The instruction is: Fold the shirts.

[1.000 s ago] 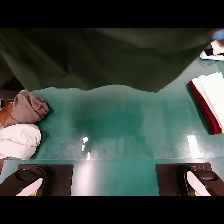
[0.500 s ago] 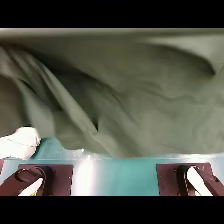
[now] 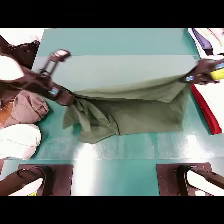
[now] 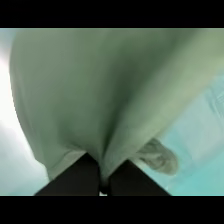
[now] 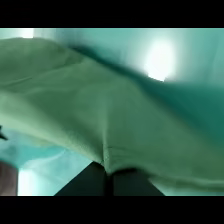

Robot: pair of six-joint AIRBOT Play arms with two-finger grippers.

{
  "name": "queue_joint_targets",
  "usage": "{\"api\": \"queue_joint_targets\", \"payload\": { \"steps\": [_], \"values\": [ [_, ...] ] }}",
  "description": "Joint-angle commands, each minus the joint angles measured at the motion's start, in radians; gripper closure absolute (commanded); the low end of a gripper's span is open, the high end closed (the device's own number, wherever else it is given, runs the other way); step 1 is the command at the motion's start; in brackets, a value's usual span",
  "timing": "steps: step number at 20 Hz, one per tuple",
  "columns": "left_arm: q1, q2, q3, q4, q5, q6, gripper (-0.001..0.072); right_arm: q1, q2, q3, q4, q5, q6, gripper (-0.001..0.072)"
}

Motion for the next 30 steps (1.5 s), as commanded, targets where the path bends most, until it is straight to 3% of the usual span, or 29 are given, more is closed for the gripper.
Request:
{"api": "queue_joint_targets", "payload": {
  "steps": [1,3,4,5,6,8,9,12,15,17,18,24,27,30],
  "values": [
    [0.029,-0.163,-0.048,0.016,0.238,-0.013,0.0682,0.055,-0.135,-0.113,-0.027,-0.267,-0.023,0.0691],
    [0.077,-0.202,-0.025,0.015,0.312,-0.073,0.0682,0.055,-0.187,-0.089,-0.028,-0.332,-0.023,0.0691],
    [0.103,-0.201,-0.010,0.015,0.341,-0.079,0.0576,0.053,-0.204,-0.066,-0.027,-0.354,-0.023,0.0691],
    [0.128,-0.202,0.021,0.015,0.342,-0.090,0.0279,0.051,-0.220,-0.034,-0.027,-0.379,-0.023,0.0689],
    [0.154,-0.201,0.058,0.016,0.326,-0.110,0.0112,0.051,-0.233,0.002,-0.028,-0.392,-0.023,0.0659],
    [0.202,-0.201,0.150,0.015,0.230,-0.112,0.0114,0.031,-0.252,0.084,-0.026,-0.380,-0.023,0.0139],
    [0.221,-0.201,0.188,0.013,0.161,-0.112,0.0114,0.021,-0.252,0.124,-0.027,-0.362,-0.023,0.0114],
    [0.233,-0.200,0.190,0.003,-0.022,-0.103,0.0114,-0.022,-0.224,0.188,-0.028,-0.300,-0.024,0.0115],
    [0.231,-0.194,0.051,-0.103,-0.057,-0.103,0.0115,-0.050,-0.183,0.189,-0.035,-0.257,-0.029,0.0115],
    [0.223,-0.154,-0.079,-0.179,-0.018,-0.096,0.0122,-0.060,-0.167,0.189,-0.035,-0.226,-0.043,0.0115],
    [0.201,-0.121,-0.144,-0.174,0.015,-0.091,0.0209,-0.064,-0.163,0.189,-0.035,-0.217,-0.044,0.0115],
    [0.034,0.014,-0.417,-0.160,0.140,-0.119,0.0206,-0.066,-0.162,0.189,-0.034,-0.195,-0.044,0.0115],
    [0.023,0.004,-0.497,-0.142,0.314,-0.168,0.0206,-0.067,-0.162,0.189,-0.034,-0.162,-0.044,0.0115],
    [0.024,-0.026,-0.498,-0.114,0.397,-0.209,0.0206,-0.067,-0.162,0.189,-0.034,-0.129,-0.051,0.0115]
  ]
}}
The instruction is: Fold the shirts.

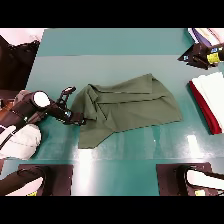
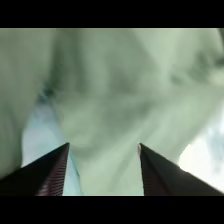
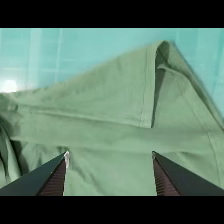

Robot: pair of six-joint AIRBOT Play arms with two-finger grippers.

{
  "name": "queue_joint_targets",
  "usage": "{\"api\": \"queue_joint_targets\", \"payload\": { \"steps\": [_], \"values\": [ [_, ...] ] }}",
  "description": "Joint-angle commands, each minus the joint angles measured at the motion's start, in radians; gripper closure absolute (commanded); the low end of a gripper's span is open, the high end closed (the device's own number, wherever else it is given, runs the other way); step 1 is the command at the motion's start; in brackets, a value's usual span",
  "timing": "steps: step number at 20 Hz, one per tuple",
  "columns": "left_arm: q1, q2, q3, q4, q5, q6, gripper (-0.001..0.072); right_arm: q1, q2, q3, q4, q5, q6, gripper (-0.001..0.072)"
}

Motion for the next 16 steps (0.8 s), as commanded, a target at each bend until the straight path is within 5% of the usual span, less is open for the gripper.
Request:
{"api": "queue_joint_targets", "payload": {
  "steps": [1,11,13,14,16],
  "values": [
    [-0.011,-0.030,-0.034,0.023,0.122,-0.042,0.0206,-0.001,0.000,0.001,0.000,0.042,-0.007,0.0115],
    [-0.011,-0.095,-0.033,-0.058,0.223,-0.011,0.0211,-0.001,0.000,0.001,0.000,0.078,-0.016,0.0115],
    [-0.011,-0.095,-0.033,-0.058,0.227,-0.008,0.0604,-0.001,0.000,0.001,-0.001,0.109,-0.024,0.0115],
    [-0.011,-0.095,-0.033,-0.063,0.227,-0.008,0.0682,-0.001,0.000,0.001,-0.002,0.124,-0.025,0.0115],
    [-0.011,-0.094,-0.014,-0.057,0.183,-0.007,0.0683,-0.003,0.000,0.001,-0.004,0.157,-0.036,0.0115]
  ]
}}
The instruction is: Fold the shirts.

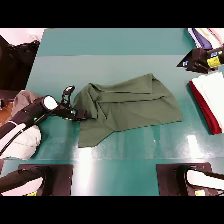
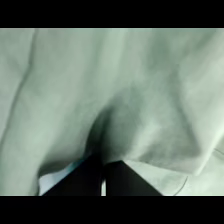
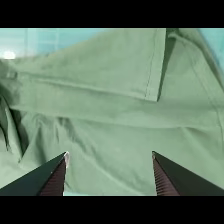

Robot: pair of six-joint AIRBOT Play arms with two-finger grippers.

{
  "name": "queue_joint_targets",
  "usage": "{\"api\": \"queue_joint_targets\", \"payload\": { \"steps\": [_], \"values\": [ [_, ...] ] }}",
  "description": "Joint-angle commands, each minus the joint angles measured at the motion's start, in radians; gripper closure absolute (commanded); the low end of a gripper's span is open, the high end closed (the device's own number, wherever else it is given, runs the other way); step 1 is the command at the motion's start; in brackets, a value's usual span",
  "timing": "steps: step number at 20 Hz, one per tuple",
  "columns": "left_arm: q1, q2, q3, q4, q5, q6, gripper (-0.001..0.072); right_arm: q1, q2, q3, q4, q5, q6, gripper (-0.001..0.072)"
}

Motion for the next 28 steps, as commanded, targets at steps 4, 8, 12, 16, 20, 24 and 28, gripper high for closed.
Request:
{"api": "queue_joint_targets", "payload": {
  "steps": [4,8,12,16,20,24,28],
  "values": [
    [0.000,0.075,0.154,0.164,-0.193,0.003,0.0684,-0.002,0.000,-0.002,-0.089,0.110,-0.018,0.0115],
    [0.000,0.205,0.321,0.292,-0.276,0.003,0.0683,-0.022,0.058,-0.180,-0.167,0.076,-0.018,0.0116],
    [0.000,0.236,0.392,0.296,-0.385,0.003,0.0683,-0.091,0.145,-0.484,-0.166,-0.001,-0.037,0.0116],
    [0.000,0.235,0.402,0.285,-0.439,0.002,0.0683,-0.148,0.194,-0.727,-0.165,-0.048,-0.090,0.0116],
    [0.000,0.235,0.402,0.285,-0.442,0.002,0.0683,-0.154,0.222,-0.878,-0.166,-0.148,-0.112,0.0116],
    [0.000,0.235,0.402,0.280,-0.442,0.001,0.0683,-0.121,0.171,-0.942,-0.121,-0.224,-0.115,0.0116],
    [0.000,0.235,0.402,0.280,-0.443,-0.006,0.0683,-0.035,0.120,-0.941,-0.122,-0.324,-0.106,0.0157]
  ]
}}
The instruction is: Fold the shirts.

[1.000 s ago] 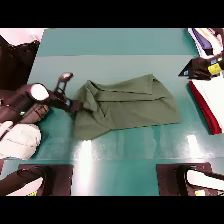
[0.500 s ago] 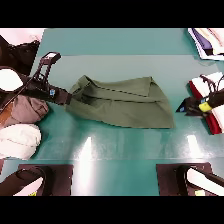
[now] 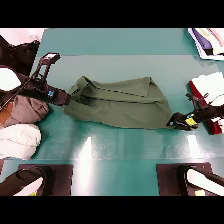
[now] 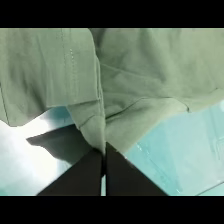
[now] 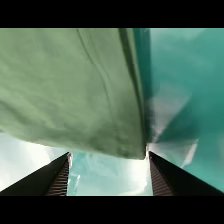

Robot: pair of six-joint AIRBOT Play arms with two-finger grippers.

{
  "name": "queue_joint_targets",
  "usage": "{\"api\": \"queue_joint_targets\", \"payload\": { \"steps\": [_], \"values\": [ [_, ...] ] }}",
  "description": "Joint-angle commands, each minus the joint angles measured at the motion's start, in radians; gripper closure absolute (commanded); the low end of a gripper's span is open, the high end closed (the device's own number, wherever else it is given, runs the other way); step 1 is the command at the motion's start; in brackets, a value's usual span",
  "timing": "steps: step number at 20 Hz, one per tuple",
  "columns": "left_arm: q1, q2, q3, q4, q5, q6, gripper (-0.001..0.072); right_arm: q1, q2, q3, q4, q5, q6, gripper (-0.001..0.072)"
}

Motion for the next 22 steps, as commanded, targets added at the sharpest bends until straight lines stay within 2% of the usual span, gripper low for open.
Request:
{"api": "queue_joint_targets", "payload": {
  "steps": [1,4,8,13,18,20,22],
  "values": [
    [0.000,0.001,0.001,-0.002,-0.003,-0.006,0.0683,0.060,-0.040,-0.018,0.003,-0.111,0.006,0.0193],
    [0.000,0.001,0.001,-0.002,-0.001,-0.006,0.0683,0.090,-0.031,-0.018,0.000,-0.145,0.005,0.0687],
    [0.000,0.001,0.072,0.004,0.016,-0.028,0.0683,0.092,0.108,0.058,0.053,-0.171,0.005,0.0692],
    [0.000,0.001,0.488,0.009,0.029,-0.024,0.0683,0.084,0.334,0.393,0.189,-0.270,0.006,0.0694],
    [0.000,0.001,0.955,0.050,0.037,-0.024,0.0683,0.082,0.459,0.755,0.186,-0.364,0.006,0.0694],
    [0.000,0.019,1.042,0.049,0.063,-0.024,0.0683,0.082,0.492,0.862,0.176,-0.363,0.006,0.0694],
    [0.000,0.082,1.039,0.049,0.137,-0.025,0.0683,0.082,0.527,0.941,0.155,-0.361,0.006,0.0694]
  ]
}}
